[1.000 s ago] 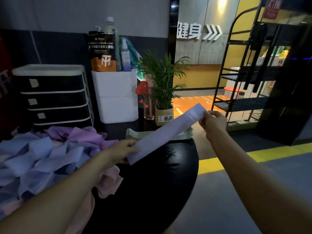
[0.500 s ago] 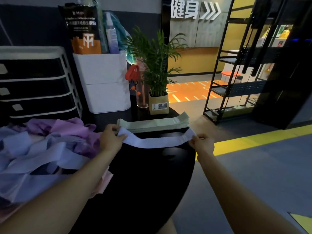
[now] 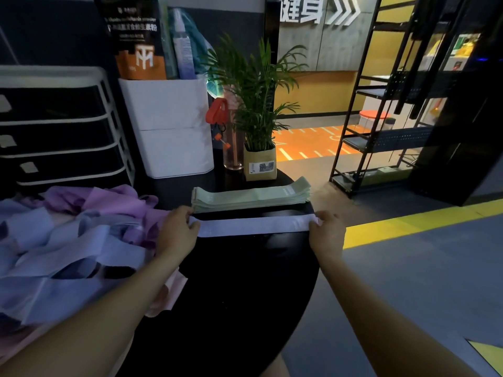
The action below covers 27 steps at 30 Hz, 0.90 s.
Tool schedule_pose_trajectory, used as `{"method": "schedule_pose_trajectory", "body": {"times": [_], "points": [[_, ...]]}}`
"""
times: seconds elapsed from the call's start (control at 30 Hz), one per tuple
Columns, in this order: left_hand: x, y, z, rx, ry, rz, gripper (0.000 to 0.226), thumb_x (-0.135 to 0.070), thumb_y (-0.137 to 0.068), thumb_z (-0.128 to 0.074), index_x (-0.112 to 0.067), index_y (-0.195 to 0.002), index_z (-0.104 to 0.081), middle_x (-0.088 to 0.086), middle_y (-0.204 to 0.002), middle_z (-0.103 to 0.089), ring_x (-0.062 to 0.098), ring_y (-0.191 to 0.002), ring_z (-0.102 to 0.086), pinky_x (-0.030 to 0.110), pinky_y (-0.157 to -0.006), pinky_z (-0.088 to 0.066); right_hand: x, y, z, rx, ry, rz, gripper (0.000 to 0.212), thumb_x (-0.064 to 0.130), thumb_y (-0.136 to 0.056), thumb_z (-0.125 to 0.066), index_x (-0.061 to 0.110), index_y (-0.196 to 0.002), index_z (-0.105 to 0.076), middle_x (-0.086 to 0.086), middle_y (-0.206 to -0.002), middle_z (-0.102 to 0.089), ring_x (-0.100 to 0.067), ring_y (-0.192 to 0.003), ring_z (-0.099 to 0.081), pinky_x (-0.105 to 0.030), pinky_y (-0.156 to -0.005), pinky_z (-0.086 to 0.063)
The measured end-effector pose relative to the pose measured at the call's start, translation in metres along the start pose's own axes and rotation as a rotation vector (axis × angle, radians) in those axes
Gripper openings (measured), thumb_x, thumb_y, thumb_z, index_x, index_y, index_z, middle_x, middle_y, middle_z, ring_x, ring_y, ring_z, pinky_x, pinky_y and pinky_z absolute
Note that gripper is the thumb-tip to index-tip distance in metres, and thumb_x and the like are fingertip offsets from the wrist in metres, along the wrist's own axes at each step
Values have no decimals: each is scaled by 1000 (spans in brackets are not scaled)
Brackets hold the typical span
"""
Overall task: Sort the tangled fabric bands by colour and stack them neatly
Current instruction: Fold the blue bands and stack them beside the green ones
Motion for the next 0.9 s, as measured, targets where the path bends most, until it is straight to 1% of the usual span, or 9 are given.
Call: {"method": "schedule_pose_trajectory", "body": {"times": [0.07, 0.13, 0.27, 0.47, 0.6, 0.7, 0.77, 0.83, 0.9], "points": [[-8, 4, -5, 39, -78, -81, 35, -5, -84, -60, -1, -118, -57, 16, -120, -53, 31, -112, -49, 34, -94, -37, 8, 3, -8, 46, 52, 79, 29, 3, -88, -48, 1, -114, -62, -17, -123, -52, -33, -111, -47, -31, -73, -36], [-17, 10, -10, 86, -130, -160, 35, -5, -84, -60, -3, -118, -57, 13, -122, -51, 29, -116, -46, 32, -96, -35, 18, 9, -22, 129, 91, 168, 28, 6, -90, -50, 4, -116, -61, -14, -125, -51, -32, -116, -42, -31, -77, -36], [-19, 21, -12, 106, -178, -263, 25, -5, -84, -59, -2, -109, -62, 12, -114, -57, 30, -110, -52, 37, -93, -40, 31, 24, -50, 277, 201, 331, 31, 20, -91, -51, 6, -115, -64, -13, -122, -56, -34, -116, -42, -33, -84, -37], [-11, 29, -11, 115, -228, -244, 27, -11, -88, -57, -6, -114, -62, 9, -121, -56, 27, -113, -50, 34, -97, -38, 34, 29, -51, 237, 282, 403, 27, 12, -93, -50, 11, -114, -67, -10, -122, -58, -34, -114, -44, -37, -86, -40], [-20, 24, 0, 106, -183, -258, 28, -3, -86, -53, -4, -113, -61, 10, -119, -55, 26, -113, -49, 31, -96, -37, 38, 32, -52, 220, 320, 447, 29, 13, -93, -49, 12, -117, -65, -10, -124, -58, -34, -114, -46, -37, -87, -39], [-29, 16, 22, 66, -173, -290, 27, 2, -83, -53, -3, -107, -64, 12, -113, -57, 28, -106, -53, 29, -90, -37, 50, 37, -56, 258, 251, 464, 30, 13, -92, -52, 13, -121, -62, -10, -125, -56, -31, -116, -45, -39, -93, -39], [-32, 14, 41, 45, -156, -314, 24, 4, -79, -55, -3, -100, -66, 13, -107, -59, 29, -102, -55, 32, -88, -39, 68, 47, -65, 316, 175, 492, 30, 12, -92, -55, 12, -121, -60, -8, -124, -54, -29, -117, -44, -38, -95, -40], [-29, 17, 60, 30, -163, -309, 24, 2, -77, -56, -5, -97, -67, 12, -105, -59, 29, -102, -54, 39, -87, -43, 90, 62, -77, 356, 117, 548, 29, 12, -91, -56, 11, -120, -61, -8, -121, -55, -27, -115, -45, -33, -92, -40], [-24, 23, 75, 25, -225, -295, 24, -1, -78, -55, -7, -99, -66, 12, -109, -59, 29, -107, -53, 41, -87, -44, 112, 80, -90, 396, 68, 593, 28, 12, -91, -57, 11, -119, -61, -7, -121, -56, -26, -113, -46, -30, -90, -38]]}}
Point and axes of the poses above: each hand's wrist, its own y-axis away from the middle knuckle, its own z-axis out of the back of the hand, x = y × z, the point moved 9 cm from there along -y, towards the middle knuckle
